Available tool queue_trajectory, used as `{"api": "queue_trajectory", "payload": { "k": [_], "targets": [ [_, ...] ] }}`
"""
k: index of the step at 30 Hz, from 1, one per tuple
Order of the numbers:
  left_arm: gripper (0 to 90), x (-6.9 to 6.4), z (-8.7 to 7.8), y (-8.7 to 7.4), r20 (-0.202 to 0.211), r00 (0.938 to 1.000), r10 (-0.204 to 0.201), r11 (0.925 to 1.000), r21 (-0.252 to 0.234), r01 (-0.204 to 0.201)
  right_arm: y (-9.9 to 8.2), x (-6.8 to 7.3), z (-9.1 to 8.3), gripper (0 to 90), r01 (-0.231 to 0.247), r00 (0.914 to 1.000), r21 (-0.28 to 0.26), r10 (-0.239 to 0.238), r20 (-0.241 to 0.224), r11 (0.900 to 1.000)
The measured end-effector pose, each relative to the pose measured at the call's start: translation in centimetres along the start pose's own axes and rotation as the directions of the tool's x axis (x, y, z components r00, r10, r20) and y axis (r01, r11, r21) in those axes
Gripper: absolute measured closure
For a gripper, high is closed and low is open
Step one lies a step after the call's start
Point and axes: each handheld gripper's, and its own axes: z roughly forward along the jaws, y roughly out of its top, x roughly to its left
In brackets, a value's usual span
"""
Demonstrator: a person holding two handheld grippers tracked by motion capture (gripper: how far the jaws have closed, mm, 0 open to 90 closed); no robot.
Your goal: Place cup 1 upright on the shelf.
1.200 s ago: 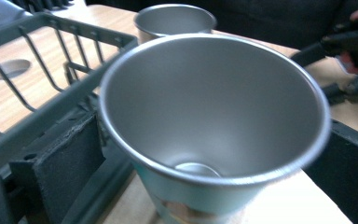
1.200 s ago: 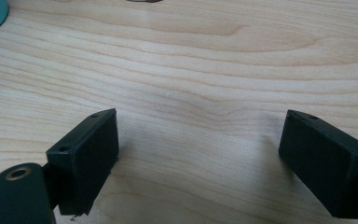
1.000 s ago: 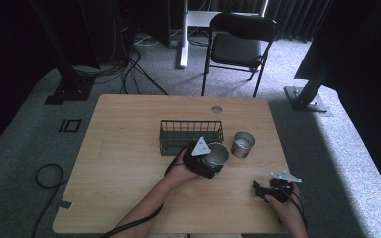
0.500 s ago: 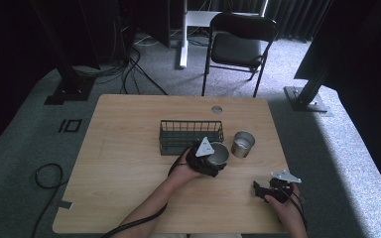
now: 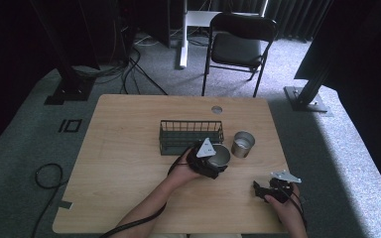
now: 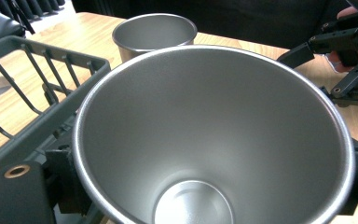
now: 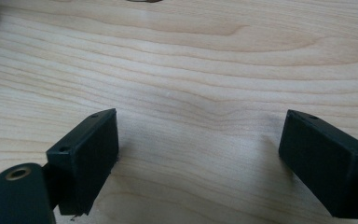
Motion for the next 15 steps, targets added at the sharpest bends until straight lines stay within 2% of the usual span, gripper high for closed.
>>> {"api": "queue_trajectory", "payload": {
  "k": [15],
  "targets": [
    [13.9,0.1,-2.8,2.6,-0.017,0.9997,0.019,0.9994,-0.029,-0.019,0.0,0.0,0.0,11.5,0.000,1.0000,0.000,0.000,0.000,1.0000]
  ]
}}
